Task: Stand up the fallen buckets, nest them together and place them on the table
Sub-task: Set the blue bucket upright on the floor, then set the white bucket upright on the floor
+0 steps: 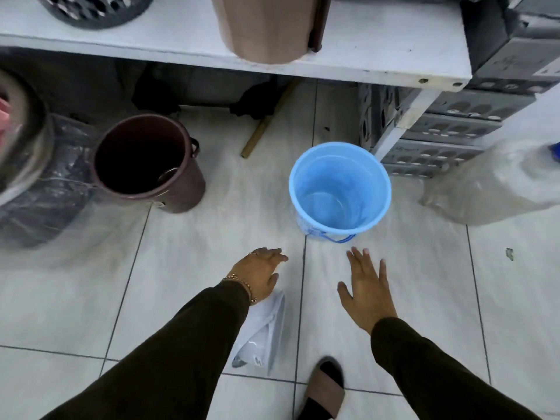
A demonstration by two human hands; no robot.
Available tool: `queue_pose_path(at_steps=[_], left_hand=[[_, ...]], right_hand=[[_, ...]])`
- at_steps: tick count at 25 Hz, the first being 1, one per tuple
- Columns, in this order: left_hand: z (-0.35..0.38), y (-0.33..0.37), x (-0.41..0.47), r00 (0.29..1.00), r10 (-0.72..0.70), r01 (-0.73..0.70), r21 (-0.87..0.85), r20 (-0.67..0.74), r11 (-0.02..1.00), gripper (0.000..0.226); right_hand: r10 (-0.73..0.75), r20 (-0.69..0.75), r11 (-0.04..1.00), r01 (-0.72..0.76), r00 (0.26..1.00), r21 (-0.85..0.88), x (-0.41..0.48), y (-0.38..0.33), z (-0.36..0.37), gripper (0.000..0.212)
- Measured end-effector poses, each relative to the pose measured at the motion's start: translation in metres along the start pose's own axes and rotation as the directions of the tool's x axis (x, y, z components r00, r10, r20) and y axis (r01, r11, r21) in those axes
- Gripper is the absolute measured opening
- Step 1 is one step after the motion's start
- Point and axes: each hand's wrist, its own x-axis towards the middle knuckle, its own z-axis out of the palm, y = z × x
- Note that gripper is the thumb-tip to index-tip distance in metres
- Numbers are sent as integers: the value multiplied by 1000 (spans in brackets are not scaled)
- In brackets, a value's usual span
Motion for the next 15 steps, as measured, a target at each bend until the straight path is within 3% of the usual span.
queue_pose_path(at_steps=[2,5,8,10,12,15], left_hand=[[23,-4,-13,976,130,-164,202,172,965,57],[68,-7,-27,881,182,-394,466,437,792,62],[103,-21,-32,863,202,-464,569,463,679,61],[113,-32,-33,883,264,-458,585,388,670,62],[116,-44,-35,893,310,-449,649,325,614,55],[103,-66,-44,918,307,-391,695,250,604,33]], right_hand=[[25,101,999,-29,995,44,-38,-19,40,71],[96,326,988,-130,940,84,-85,-50,113,72],[161,487,978,-205,859,37,-113,-87,188,68],[217,470,921,-340,855,192,-117,-113,220,56],[279,355,792,-423,892,440,-112,-135,232,39],[224,161,700,-274,961,660,-100,-159,214,25]])
